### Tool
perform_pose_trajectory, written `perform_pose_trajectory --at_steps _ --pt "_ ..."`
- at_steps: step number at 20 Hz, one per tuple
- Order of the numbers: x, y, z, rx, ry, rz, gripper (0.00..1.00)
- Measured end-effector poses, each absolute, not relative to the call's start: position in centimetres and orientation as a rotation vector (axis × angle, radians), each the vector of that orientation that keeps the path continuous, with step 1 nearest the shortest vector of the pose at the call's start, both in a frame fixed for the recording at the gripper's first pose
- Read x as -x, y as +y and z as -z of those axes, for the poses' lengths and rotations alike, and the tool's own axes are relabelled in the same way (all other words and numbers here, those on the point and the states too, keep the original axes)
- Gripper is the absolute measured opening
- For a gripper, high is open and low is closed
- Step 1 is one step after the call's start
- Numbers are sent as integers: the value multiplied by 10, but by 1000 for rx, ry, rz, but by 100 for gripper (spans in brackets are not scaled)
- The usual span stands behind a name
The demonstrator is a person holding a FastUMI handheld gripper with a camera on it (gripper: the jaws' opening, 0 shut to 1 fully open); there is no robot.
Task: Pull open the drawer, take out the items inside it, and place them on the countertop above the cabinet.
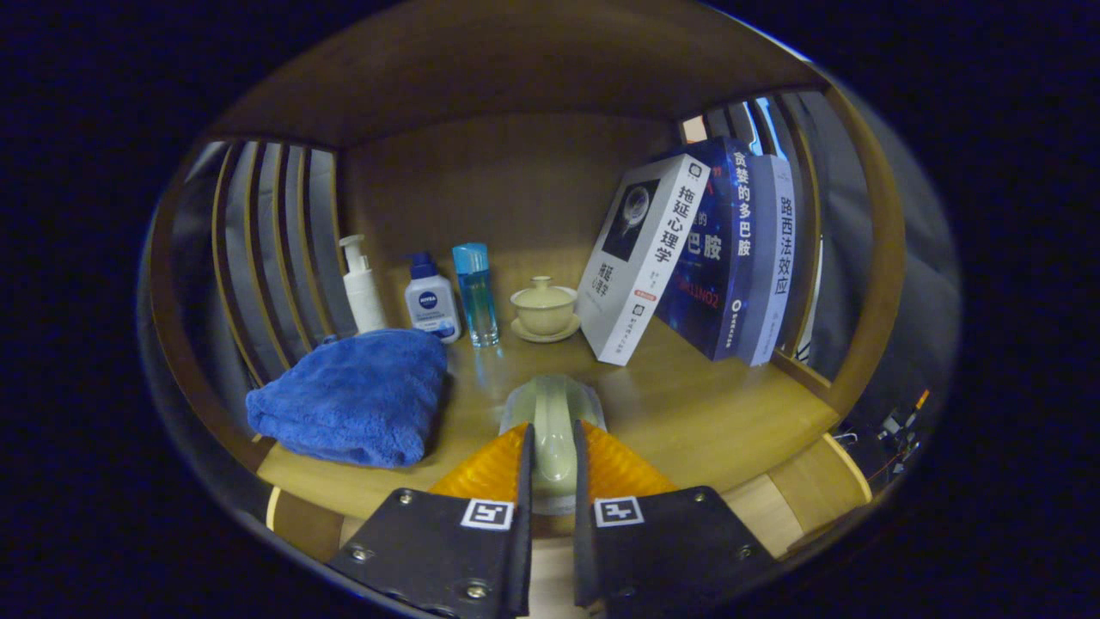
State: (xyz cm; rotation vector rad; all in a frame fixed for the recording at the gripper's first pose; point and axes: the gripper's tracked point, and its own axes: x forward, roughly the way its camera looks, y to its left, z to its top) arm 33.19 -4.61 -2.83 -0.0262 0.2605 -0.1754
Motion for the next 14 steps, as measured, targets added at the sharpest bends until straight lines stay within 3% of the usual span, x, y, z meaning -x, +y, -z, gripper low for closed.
perform_pose_trajectory --at_steps 2,7,12,14 --pt "-340 -48 33 40 247 164 20" --pt "-344 -45 31 -57 235 137 34" --pt "-332 -36 21 -191 245 128 98" --pt "-323 -25 19 -184 247 106 98"
